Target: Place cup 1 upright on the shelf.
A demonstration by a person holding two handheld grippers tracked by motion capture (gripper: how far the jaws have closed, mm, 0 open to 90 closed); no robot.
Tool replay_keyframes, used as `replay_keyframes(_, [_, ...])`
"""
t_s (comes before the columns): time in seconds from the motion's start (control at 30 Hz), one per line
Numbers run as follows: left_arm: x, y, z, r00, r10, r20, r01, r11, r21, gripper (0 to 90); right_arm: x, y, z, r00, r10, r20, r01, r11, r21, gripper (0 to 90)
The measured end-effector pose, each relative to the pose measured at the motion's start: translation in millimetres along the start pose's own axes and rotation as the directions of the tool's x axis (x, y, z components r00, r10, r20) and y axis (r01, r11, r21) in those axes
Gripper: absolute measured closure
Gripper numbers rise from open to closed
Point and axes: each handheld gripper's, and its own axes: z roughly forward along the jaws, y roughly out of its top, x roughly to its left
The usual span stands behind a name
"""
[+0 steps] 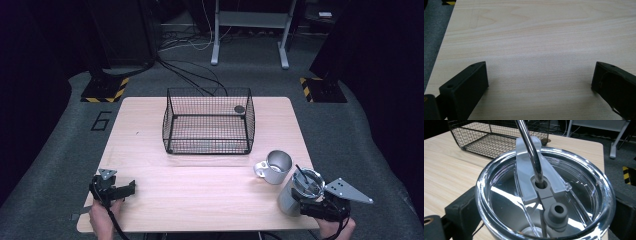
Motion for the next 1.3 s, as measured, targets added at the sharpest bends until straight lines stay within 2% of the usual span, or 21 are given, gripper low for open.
replay_keyframes(0.73, [0.5, 0.1, -0.2, 1.0000, -0.002, 0.004, 0.002, 1.0000, 0.008, 0.4, 23.3, 11.3, 8.5, 0.9951, -0.040, -0.090, 0.041, 0.9991, 0.011, 3.3])
replay_keyframes(1.1, [0.5, -0.1, 0.2, 1.0000, -0.007, 0.003, 0.007, 1.0000, 0.004, 0.4, 39.6, 18.9, 20.4, 0.9871, -0.065, -0.146, 0.069, 0.9973, 0.023, 3.3])
replay_keyframes(1.3, [0.9, 0.3, 0.4, 0.9999, -0.005, 0.013, 0.005, 1.0000, 0.007, 0.4, 49.1, 23.8, 27.6, 0.9790, -0.093, -0.182, 0.098, 0.9949, 0.021, 3.3])
